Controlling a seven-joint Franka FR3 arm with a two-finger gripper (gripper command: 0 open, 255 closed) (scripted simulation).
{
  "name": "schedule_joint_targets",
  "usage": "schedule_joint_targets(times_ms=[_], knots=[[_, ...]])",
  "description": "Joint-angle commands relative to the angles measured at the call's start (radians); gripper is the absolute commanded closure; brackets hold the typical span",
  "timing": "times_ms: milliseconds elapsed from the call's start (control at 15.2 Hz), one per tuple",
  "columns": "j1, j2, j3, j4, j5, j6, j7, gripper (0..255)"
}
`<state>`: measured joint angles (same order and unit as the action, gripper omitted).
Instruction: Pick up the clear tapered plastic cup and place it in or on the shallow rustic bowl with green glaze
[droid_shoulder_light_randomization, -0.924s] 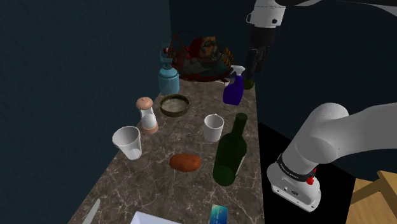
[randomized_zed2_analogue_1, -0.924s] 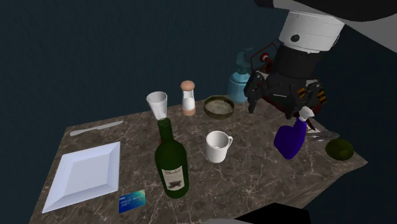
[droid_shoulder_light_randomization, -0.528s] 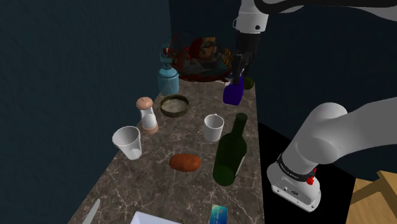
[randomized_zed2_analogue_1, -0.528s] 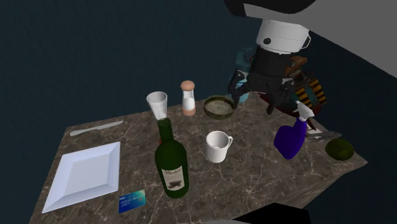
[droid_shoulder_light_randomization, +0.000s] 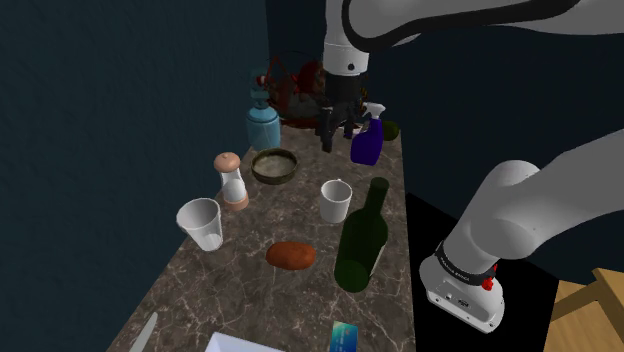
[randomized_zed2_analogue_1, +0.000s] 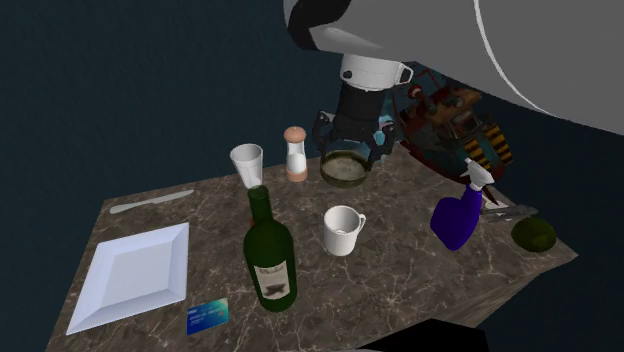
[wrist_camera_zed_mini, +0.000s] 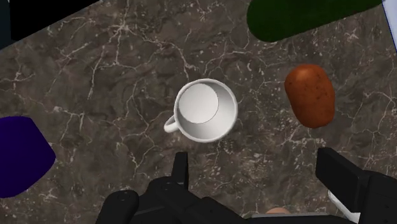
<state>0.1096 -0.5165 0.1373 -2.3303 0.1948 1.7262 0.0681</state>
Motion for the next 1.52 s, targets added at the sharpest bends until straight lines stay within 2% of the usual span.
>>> schedule_joint_targets(times_ms=[0,330,660,1056,1452], knots=[[0.008,0.066,0.028,0.023,0.011,0.048,0.029,0],[0.031,0.226,0.099,0.109,0.022,0.133,0.114,0],[0.055,0.4,0.159,0.225,0.001,0.199,0.205,0],[0.098,0.623,0.207,0.407,-0.062,0.246,0.321,0],[0.169,0.862,0.221,0.644,-0.145,0.245,0.429,0]])
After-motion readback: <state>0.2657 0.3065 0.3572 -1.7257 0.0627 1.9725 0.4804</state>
